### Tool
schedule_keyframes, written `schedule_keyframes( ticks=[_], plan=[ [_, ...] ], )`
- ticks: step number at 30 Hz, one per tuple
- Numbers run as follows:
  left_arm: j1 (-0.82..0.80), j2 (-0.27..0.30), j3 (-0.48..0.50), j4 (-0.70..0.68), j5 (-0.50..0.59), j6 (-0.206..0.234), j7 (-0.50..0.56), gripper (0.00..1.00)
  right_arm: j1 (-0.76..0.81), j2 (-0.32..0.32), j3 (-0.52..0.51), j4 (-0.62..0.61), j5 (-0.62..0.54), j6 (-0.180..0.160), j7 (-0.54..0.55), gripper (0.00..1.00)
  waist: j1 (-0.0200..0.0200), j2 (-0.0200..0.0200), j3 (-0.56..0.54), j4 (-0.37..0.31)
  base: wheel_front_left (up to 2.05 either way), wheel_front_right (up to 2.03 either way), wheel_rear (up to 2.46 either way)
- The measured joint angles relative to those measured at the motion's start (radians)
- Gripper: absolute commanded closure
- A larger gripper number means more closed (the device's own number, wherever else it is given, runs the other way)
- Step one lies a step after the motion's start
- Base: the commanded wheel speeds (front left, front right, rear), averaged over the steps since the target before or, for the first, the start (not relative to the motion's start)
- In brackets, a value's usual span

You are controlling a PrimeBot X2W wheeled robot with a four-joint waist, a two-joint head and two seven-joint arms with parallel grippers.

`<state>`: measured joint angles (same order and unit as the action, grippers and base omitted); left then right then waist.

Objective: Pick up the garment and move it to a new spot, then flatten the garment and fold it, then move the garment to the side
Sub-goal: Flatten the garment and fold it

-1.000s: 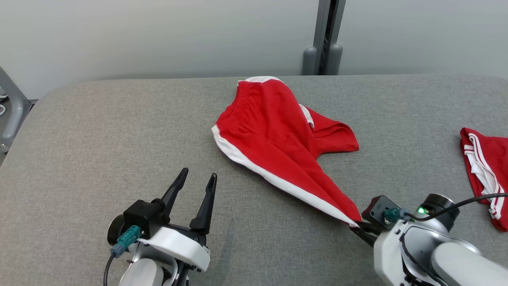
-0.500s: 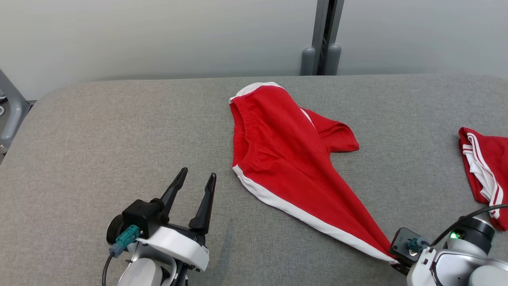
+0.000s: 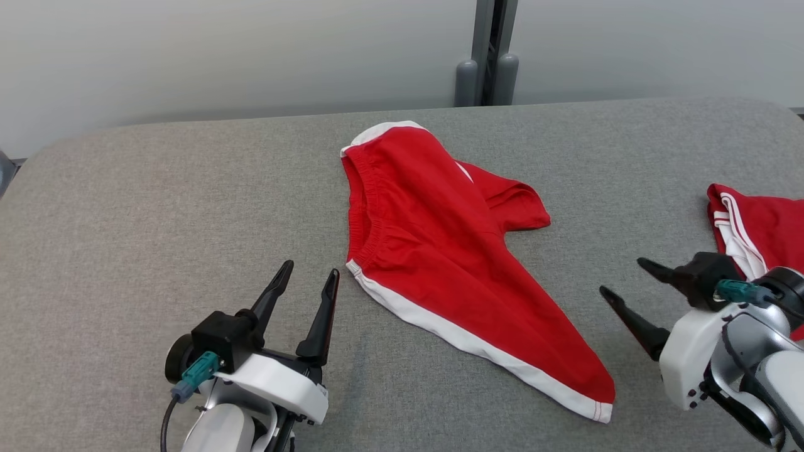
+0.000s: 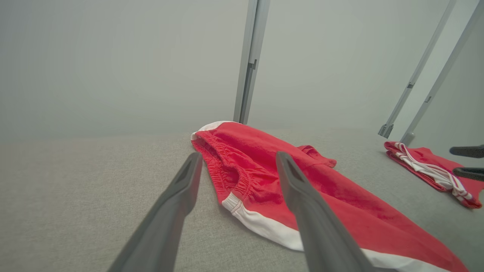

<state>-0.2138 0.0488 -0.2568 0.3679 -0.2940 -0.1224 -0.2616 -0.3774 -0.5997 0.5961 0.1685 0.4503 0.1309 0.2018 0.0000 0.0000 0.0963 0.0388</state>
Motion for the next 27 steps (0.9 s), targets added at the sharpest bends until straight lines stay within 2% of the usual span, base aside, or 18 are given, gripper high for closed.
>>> schedule_keyframes(
  ticks=[3, 6, 9, 12, 15, 18, 25, 27],
  plan=[
    [-0.001, 0.000, -0.005, 0.006, 0.000, -0.001, 0.000, 0.00, 0.048, 0.096, -0.174, 0.055, -0.065, 0.000, -0.109, 0.00, 0.0000, 0.0000, 0.003, -0.007, 0.00, 0.00, 0.00],
    [-0.004, 0.000, -0.006, 0.020, -0.009, -0.001, 0.000, 0.00, 0.088, 0.236, -0.351, 0.086, -0.104, 0.000, -0.202, 0.00, 0.0000, 0.0000, 0.012, -0.015, 0.00, 0.00, 0.00],
    [-0.013, 0.001, -0.005, 0.045, -0.015, -0.001, 0.000, 0.00, 0.130, 0.356, -0.444, 0.097, -0.159, 0.000, -0.258, 0.00, 0.0000, 0.0000, 0.025, -0.026, 0.00, 0.00, 0.00],
    [-0.029, 0.001, -0.002, 0.068, -0.016, -0.001, 0.000, 0.00, 0.147, 0.427, -0.475, 0.098, -0.212, 0.000, -0.279, 0.00, 0.0000, 0.0000, 0.039, -0.042, 0.00, 0.00, 0.00],
    [-0.047, 0.001, 0.008, 0.105, -0.041, -0.001, 0.001, 0.00, 0.153, 0.468, -0.486, 0.098, -0.239, 0.000, -0.294, 0.00, 0.0000, 0.0000, 0.053, -0.062, 0.00, 0.00, 0.00],
    [-0.067, 0.002, 0.032, 0.150, -0.123, -0.001, 0.037, 0.00, 0.152, 0.486, -0.486, 0.098, -0.253, 0.000, -0.302, 0.00, 0.0000, 0.0000, 0.067, -0.084, 0.00, 0.00, 0.00],
    [-0.140, 0.000, 0.028, 0.234, -0.140, 0.013, 0.077, 0.00, 0.143, 0.497, -0.466, 0.102, -0.280, 0.000, -0.326, 0.00, 0.0000, 0.0000, 0.106, -0.129, 0.00, 0.00, 0.00],
    [-0.156, 0.001, 0.032, 0.261, -0.141, 0.031, 0.086, 0.00, 0.139, 0.499, -0.462, 0.107, -0.282, 0.000, -0.328, 0.00, 0.0000, 0.0000, 0.115, -0.141, 0.00, 0.00, 0.00]
  ],
)
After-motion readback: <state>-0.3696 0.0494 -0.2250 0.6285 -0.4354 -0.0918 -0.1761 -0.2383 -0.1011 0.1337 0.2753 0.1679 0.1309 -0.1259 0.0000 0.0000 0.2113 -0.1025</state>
